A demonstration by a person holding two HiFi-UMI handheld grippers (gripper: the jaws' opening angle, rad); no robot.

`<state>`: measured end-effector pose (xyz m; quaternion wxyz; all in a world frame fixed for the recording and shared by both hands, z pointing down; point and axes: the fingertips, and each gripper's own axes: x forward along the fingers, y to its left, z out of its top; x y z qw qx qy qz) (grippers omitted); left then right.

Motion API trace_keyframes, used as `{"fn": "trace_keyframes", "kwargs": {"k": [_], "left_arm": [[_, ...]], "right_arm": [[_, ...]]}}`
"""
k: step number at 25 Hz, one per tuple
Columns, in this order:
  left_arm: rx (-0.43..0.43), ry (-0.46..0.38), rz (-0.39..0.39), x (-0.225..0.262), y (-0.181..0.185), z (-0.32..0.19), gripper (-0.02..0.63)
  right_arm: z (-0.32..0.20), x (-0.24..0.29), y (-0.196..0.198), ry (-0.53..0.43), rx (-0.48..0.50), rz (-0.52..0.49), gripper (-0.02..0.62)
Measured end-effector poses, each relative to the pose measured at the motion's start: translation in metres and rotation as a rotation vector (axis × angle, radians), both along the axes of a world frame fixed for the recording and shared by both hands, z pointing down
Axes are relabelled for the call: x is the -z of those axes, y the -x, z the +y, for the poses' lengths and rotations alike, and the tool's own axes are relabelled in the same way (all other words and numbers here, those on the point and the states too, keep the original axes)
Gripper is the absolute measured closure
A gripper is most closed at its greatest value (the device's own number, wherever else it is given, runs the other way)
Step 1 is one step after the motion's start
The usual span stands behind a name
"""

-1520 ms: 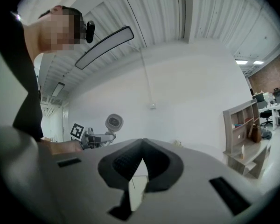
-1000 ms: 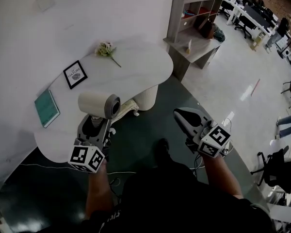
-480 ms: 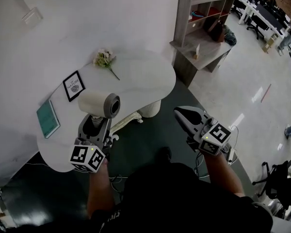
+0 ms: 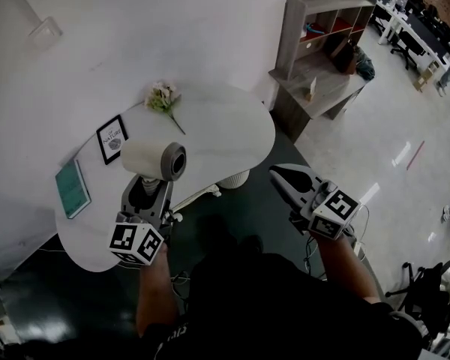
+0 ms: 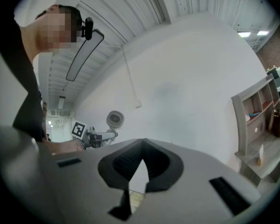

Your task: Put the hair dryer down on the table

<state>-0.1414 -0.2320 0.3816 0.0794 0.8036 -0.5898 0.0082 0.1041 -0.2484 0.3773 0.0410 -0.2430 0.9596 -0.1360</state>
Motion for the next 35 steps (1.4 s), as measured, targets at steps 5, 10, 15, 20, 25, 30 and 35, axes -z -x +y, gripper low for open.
{"fn": "trace_keyframes", "kwargs": {"k": [5, 10, 15, 20, 25, 30, 35], "left_arm": [[-0.011, -0.008, -0.01, -0.007, 0.02, -0.035, 0.374], [-0.028, -0.024, -0.002, -0.007, 0.055, -0.077, 0.374], [-0.075, -0.02, 0.002, -0.011, 0.081, -0.114, 0.374], [-0.099, 0.002, 0.017, -0.021, 0.096, -0.138, 0.374], [-0.095, 0.028, 0.03, -0.029, 0.101, -0.161, 0.374], [-0.103, 0.062, 0.03, -0.04, 0.092, -0.187, 0.373], [-0.128, 0.137, -0.005, -0.062, 0.078, -0.218, 0.373]], "right_arm": [[-0.039, 0.006, 0.02, -0.017, -0.023, 0.024, 0.589], [-0.081, 0.012, 0.058, -0.048, -0.048, 0.083, 0.589], [-0.11, 0.015, 0.095, -0.043, -0.072, 0.092, 0.589], [-0.127, 0.005, 0.111, -0.017, -0.084, 0.107, 0.589], [-0.149, 0.001, 0.115, -0.005, -0.09, 0.112, 0.589], [-0.173, -0.005, 0.108, 0.008, -0.088, 0.111, 0.589], [-0.194, -0.017, 0.102, 0.037, -0.068, 0.116, 0.589]]}}
